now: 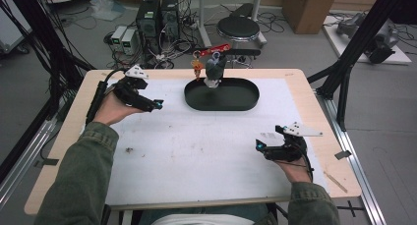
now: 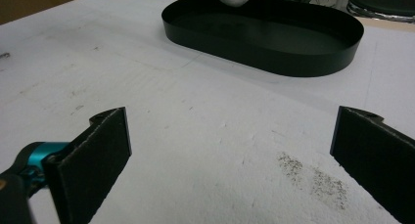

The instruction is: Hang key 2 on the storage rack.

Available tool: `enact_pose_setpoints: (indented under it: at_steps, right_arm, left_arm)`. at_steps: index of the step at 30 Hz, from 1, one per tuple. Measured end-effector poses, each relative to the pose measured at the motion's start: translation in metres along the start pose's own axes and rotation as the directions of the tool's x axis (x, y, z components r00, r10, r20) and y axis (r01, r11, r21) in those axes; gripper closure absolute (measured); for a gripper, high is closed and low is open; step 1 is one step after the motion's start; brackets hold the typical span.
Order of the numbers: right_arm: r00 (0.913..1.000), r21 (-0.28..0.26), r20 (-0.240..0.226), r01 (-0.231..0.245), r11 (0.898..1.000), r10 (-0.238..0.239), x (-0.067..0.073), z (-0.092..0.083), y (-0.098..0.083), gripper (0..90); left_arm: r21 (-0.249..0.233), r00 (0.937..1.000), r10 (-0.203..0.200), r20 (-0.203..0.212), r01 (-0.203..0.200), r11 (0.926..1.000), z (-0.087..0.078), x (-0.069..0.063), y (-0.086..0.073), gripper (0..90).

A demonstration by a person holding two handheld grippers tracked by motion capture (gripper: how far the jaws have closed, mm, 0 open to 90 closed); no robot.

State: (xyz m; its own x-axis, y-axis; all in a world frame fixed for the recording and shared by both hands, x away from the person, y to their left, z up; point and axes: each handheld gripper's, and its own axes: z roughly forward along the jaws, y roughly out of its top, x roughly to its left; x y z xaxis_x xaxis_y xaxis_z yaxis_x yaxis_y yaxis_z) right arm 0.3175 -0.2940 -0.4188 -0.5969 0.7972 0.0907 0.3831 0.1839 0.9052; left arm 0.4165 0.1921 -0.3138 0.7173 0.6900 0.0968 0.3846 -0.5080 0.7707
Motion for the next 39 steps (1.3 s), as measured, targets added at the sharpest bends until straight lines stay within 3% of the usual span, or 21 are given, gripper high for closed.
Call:
enact_pose_setpoints:
  at_steps: [13, 15, 17, 22, 26, 30, 36, 39]
  right_arm:
    - [1.0000, 0.001, 0.006, 0.006, 1.000, -0.006, 0.000, 0.001, 0.000, 0.5]
    - [0.9999, 0.002, 0.006, 0.009, 1.000, -0.009, -0.001, 0.001, 0.000, 0.5]
    - [1.0000, 0.006, 0.004, 0.003, 1.000, -0.003, 0.000, 0.001, 0.000, 0.5]
    - [1.0000, 0.008, 0.006, 0.006, 1.000, -0.006, 0.000, 0.001, 0.000, 0.6]
    - [1.0000, 0.007, 0.006, 0.007, 1.000, -0.007, 0.001, 0.000, 0.000, 0.5]
    - [0.9999, 0.010, 0.009, 0.007, 1.000, -0.007, 0.001, 0.000, 0.000, 0.6]
    - [0.9999, 0.009, 0.009, 0.009, 1.000, -0.009, 0.001, 0.001, 0.000, 0.5]
    - [0.9999, 0.012, 0.010, 0.011, 1.000, -0.011, 0.002, 0.001, 0.000, 0.5]
  left_arm:
    - [-0.004, 0.9984, -0.047, -0.031, 0.047, 0.9989, -0.013, 0.002, -0.043, 10.8]
    - [0.009, 0.9981, -0.060, -0.011, 0.061, 0.9981, -0.014, 0.002, -0.051, 10.8]
    - [0.020, 0.9984, -0.051, -0.023, 0.052, 0.9985, -0.016, 0.002, -0.056, 10.8]
    - [-0.003, 0.9965, -0.077, -0.032, 0.077, 0.9970, -0.025, 0.001, -0.073, 10.9]
    - [-0.018, 0.9932, -0.103, -0.055, 0.102, 0.9946, -0.031, -0.005, -0.094, 10.9]
    - [-0.029, 0.9890, -0.139, -0.051, 0.138, 0.9901, -0.036, -0.008, -0.113, 10.9]
    - [-0.063, 0.9888, -0.126, -0.081, 0.121, 0.9907, -0.047, -0.016, -0.127, 10.9]
    - [-0.071, 0.9848, -0.154, -0.081, 0.148, 0.9864, -0.051, -0.016, -0.134, 10.8]
